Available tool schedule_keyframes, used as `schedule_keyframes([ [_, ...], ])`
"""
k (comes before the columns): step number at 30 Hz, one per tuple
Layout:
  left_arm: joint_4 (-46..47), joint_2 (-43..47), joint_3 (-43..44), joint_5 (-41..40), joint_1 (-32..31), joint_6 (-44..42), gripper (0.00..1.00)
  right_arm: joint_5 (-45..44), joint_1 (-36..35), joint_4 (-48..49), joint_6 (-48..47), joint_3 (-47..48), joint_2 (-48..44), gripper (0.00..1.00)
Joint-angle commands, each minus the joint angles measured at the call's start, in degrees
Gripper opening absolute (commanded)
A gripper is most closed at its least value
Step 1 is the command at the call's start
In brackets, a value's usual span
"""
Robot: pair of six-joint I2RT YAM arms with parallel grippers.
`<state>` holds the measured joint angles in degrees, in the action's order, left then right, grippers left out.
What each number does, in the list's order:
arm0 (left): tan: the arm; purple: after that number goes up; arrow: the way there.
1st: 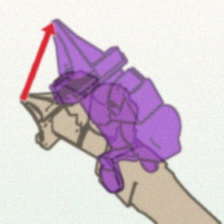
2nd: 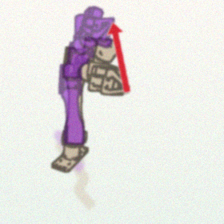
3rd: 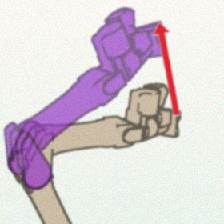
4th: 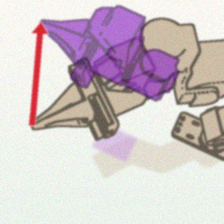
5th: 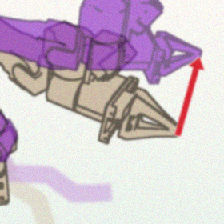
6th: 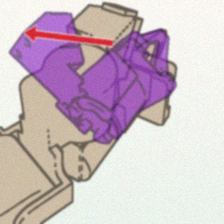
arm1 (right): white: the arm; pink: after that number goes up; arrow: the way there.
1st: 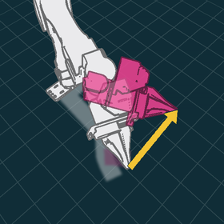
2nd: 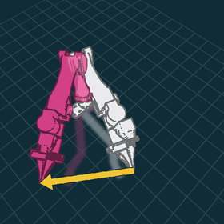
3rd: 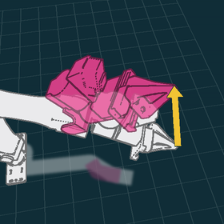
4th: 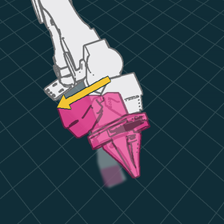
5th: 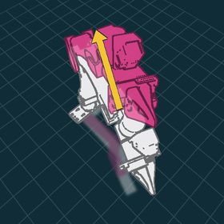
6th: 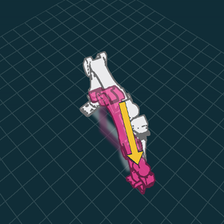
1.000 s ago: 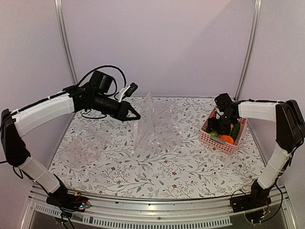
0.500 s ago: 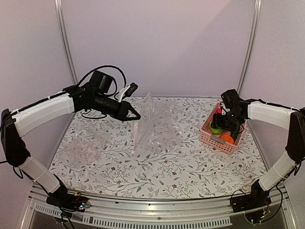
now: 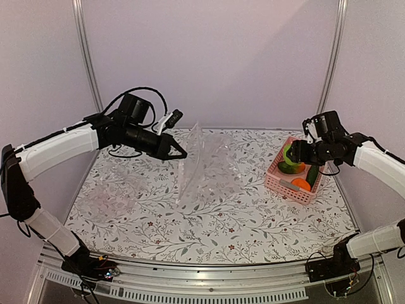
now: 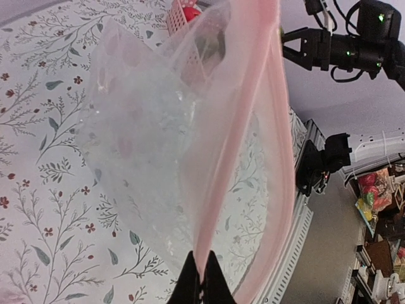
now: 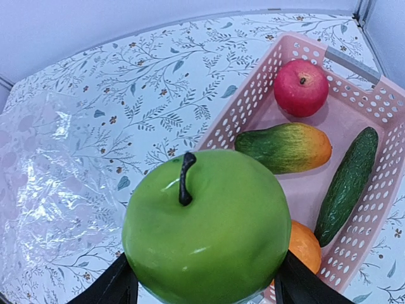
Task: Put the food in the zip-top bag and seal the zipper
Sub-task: Pick up the fake fruit from the bin, then place the fake fruit in the zipper food storage bag.
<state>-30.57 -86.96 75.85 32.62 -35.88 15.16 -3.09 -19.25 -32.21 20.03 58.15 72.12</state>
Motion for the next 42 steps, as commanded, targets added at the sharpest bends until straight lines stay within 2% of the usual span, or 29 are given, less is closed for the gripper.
schedule_keyframes([
  [1, 1.2, 0.9, -0.4, -0.5, -0.7, 2.3, 0.00, 5.7, -3.6, -0.9, -1.8, 1.0, -5.8, 0.68],
  [6, 2.0, 2.4, 0.6, -4.3, -2.6, 5.7, 0.00, 6.5, -13.2, -2.2, -2.1, 6.7, -10.1, 0.67],
  [12, 3.1, 2.9, 1.0, -7.2, -5.1, 10.5, 0.00, 7.1, -25.3, -0.6, -3.5, 14.2, -8.8, 0.67],
  [16, 2.8, 2.9, 1.5, -8.2, -7.0, 12.0, 0.00, 8.9, -32.5, 4.3, -4.1, 17.3, -5.1, 0.67],
  [22, 2.4, 2.8, 2.2, -9.5, -9.5, 12.8, 0.00, 14.0, -38.7, 14.5, -2.8, 19.7, 0.8, 0.67],
  [32, 3.8, 3.1, 2.3, -10.0, -11.5, 14.1, 0.00, 13.4, -40.3, 19.7, -2.3, 19.9, 7.9, 0.67],
  [42, 5.1, 4.0, 2.1, -8.9, -12.2, 14.7, 0.00, 3.6, -40.3, 19.8, -0.7, 16.6, 9.0, 0.67],
])
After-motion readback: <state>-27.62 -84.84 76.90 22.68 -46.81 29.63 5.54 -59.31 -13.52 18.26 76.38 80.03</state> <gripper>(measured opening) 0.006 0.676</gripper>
